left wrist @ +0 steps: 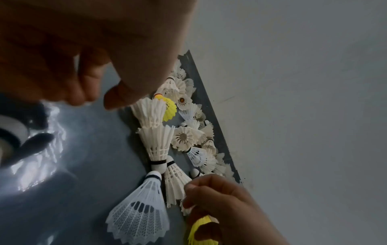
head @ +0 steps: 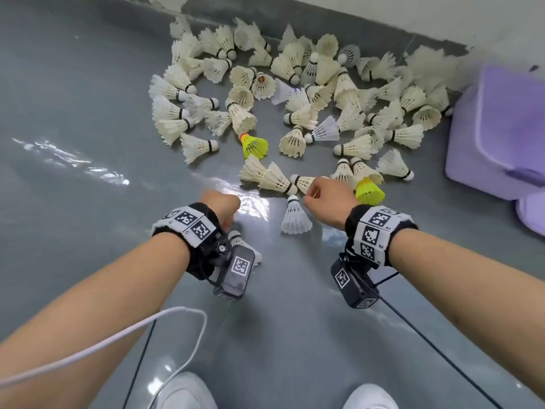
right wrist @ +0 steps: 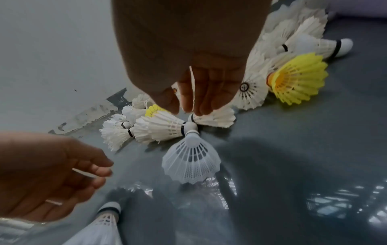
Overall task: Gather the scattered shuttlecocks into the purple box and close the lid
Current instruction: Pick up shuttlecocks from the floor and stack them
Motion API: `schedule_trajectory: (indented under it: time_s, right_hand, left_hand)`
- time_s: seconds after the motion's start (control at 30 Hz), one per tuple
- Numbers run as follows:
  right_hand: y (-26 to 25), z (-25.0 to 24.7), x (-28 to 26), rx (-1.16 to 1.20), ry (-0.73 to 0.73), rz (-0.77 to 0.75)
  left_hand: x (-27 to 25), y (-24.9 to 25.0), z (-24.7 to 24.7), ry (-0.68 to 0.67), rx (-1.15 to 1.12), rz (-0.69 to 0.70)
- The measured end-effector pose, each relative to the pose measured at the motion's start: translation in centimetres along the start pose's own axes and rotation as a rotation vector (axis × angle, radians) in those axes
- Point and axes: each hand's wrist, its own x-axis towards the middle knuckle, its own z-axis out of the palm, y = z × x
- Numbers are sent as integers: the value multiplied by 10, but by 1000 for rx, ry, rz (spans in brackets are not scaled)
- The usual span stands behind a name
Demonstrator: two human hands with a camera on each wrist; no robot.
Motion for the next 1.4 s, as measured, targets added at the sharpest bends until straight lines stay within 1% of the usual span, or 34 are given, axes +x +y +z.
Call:
schedule_trajectory:
  time_s: [0.1,0.13,0.3,0.37,0.47,0.53,0.6,0.7,0.8,0.9,0.97,1.03,1.1,1.13,1.27,1.33,1.4]
  right_hand:
    - [0,13,1,-44,-139,-9]
    - [-2,17,-1,-53,-176,-12]
    - [-6,27,-3,-50,-182,-50]
    - [-7,29,-5,-50,-200,-55]
    - [-3,30,-6,-64,-211,-75]
    - [2,30,-4,-42,-191,-66]
    - [6,27,-3,17,-118,-55]
    - [10,14,-1,150,36,-37]
    - [12,-4,5,348,191,38]
    - [5,-31,6,633,327,94]
    - [0,-48,6,842,346,112]
    - [-5,-63,6,987,327,100]
    - [-12,-70,6,1025,286,69]
    - [-14,-73,7,1003,271,54]
    - [-21,-72,8,873,263,41]
    - [-22,-73,5,806,241,57]
    - [-18,-77,5,799,223,93]
  left_hand:
    - [1,-8,4,-90,111,-63]
    - [-3,-9,5,-128,117,-81]
    - [-13,-11,13,-285,185,-149]
    - [-12,-13,16,-283,162,-134]
    - [-11,-16,19,-224,66,-162]
    - [-12,-14,19,-246,-35,-191]
    - [-13,-9,17,-279,-165,-229]
    - [-12,0,12,-309,-410,-227]
    - [-9,13,5,-312,-692,-187]
    - [-16,30,-1,-381,-844,-131]
    - [-25,42,-2,-431,-943,-104]
    - [-34,54,2,-480,-1012,-76]
    - [-41,66,8,-495,-1038,-35]
    - [-44,72,12,-488,-1021,-1]
    - [-58,92,25,-468,-845,156]
    - [-64,99,30,-479,-762,204]
    - [-69,104,31,-521,-683,257]
